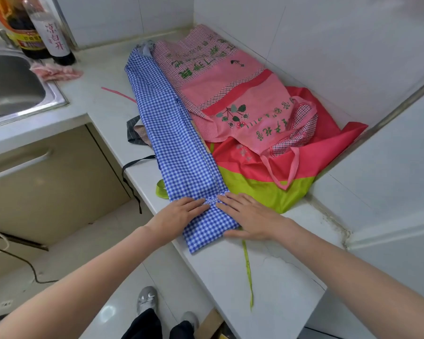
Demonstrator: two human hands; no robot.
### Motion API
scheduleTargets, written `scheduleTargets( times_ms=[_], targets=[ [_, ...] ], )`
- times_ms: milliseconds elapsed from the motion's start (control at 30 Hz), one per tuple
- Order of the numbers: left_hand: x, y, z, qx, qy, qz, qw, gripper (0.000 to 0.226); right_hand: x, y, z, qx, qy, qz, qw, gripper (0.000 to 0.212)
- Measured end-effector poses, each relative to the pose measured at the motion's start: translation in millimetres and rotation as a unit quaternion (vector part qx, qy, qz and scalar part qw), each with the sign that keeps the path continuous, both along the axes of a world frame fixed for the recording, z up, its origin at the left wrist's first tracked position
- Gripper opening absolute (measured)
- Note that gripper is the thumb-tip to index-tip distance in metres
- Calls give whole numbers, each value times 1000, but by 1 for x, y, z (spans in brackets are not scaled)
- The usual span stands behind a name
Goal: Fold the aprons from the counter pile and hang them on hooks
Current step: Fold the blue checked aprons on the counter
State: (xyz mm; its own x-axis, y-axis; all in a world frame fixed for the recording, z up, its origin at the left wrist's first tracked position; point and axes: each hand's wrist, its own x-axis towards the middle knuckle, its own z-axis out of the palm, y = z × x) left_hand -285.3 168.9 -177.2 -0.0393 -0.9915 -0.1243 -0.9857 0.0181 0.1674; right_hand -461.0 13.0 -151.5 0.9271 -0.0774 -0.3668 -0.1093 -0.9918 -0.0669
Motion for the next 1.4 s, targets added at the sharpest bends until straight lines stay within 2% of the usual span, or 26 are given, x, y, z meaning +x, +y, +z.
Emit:
scheduleTargets(
  times_ms=[67,167,233,300,367,467,533,633,733,833,900,967,1000,1067,1133,1167,1200,1267,1300,1333,1400],
  targets=[
    [6,1,0,-14,12,-17,1000,62,-1,-4,-3,8,55,2,998,84],
    [17,8,-2,-101,-8,-26,994,61,12,-7,9,43,53,-29,997,78],
    [25,13,-9,-147,25,-18,989,53,25,-12,17,125,24,-97,987,62],
    [29,15,-6,-145,87,-8,986,45,35,-20,23,224,-9,-197,955,40],
    [36,15,-2,-105,156,31,982,43,41,-31,23,299,-10,-279,912,28],
    [41,20,5,-11,263,112,958,58,50,-42,15,361,-31,-363,859,18],
    [37,20,8,-14,305,168,937,52,57,-39,15,385,-54,-399,830,6],
    [24,12,15,-42,327,278,902,29,64,-32,14,391,-103,-417,814,6],
    [17,3,20,-45,336,345,875,25,71,-29,11,354,-129,-412,830,24],
    [20,-3,21,-27,411,418,810,33,80,-24,7,282,-121,-429,849,44],
    [30,-7,19,16,456,458,763,39,87,-21,6,230,-109,-435,863,49],
    [40,-9,18,56,499,481,719,33,92,-16,6,175,-100,-421,885,51],
    [44,-9,18,73,526,486,694,30,94,-15,6,166,-108,-421,885,52],
    [50,-5,22,103,576,488,647,32,97,-17,5,195,-144,-445,862,52],
    [55,-3,25,133,606,481,620,33,101,-23,7,216,-193,-457,841,46],
    [57,-2,28,140,600,480,625,33,104,-26,10,221,-210,-453,838,39],
    [60,-3,31,136,560,480,661,34,109,-28,13,231,-218,-441,839,30],
    [66,-3,37,107,382,456,796,43,120,-28,15,242,-213,-410,853,21],
    [65,-5,41,77,272,437,854,51,127,-25,14,228,-205,-400,864,21],
    [62,-7,45,34,174,415,892,58,132,-23,13,202,-201,-397,872,21],
    [56,-15,47,-33,54,373,926,63,143,-17,12,157,-216,-396,879,22]
  ],
)
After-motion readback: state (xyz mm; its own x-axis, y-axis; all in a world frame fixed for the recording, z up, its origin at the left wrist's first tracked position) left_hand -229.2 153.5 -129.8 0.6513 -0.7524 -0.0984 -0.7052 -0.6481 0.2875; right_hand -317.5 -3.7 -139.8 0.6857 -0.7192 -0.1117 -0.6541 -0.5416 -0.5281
